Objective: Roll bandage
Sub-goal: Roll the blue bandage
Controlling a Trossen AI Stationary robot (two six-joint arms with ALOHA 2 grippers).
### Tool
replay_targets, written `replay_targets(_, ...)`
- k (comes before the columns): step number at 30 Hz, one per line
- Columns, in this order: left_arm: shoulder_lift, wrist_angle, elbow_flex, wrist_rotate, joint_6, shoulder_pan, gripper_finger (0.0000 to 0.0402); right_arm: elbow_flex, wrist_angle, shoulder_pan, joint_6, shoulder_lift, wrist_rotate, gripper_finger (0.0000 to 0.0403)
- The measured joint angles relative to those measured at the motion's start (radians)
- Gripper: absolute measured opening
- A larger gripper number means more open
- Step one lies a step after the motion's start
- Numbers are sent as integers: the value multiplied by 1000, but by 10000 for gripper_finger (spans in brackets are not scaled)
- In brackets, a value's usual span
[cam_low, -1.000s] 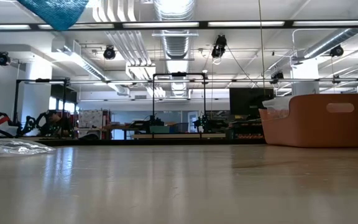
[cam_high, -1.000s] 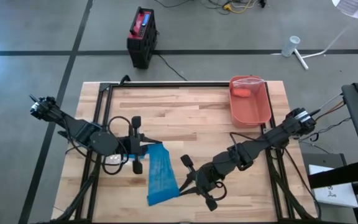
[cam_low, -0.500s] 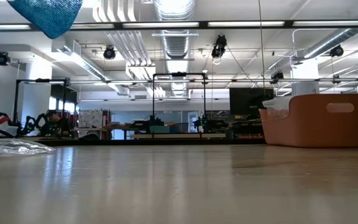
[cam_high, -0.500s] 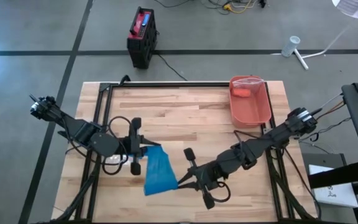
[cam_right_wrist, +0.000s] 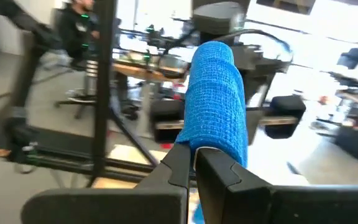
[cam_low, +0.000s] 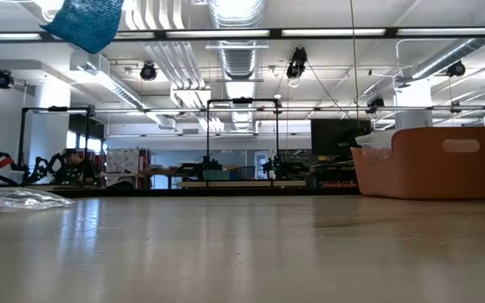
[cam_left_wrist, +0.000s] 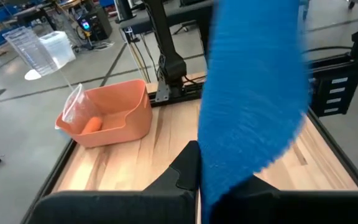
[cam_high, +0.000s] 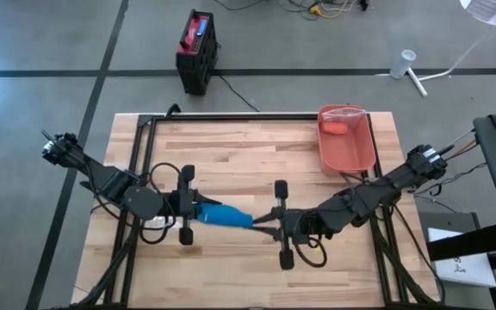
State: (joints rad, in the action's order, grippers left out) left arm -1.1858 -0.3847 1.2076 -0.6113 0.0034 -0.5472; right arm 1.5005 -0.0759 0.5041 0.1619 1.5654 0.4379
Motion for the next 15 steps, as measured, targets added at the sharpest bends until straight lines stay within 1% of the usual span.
replay_targets(10, 1, 1, 0, 1, -69, -3, 0, 0, 49, 0, 61, -2, 190, 8)
replay_targets(13, 1, 1, 0, 2, -70, -6, 0, 0, 48, 0, 83, -2, 199, 8)
replay_targets(15, 1, 1, 0, 2, -74, -8, 0, 0, 48, 0, 94, -2, 228, 8)
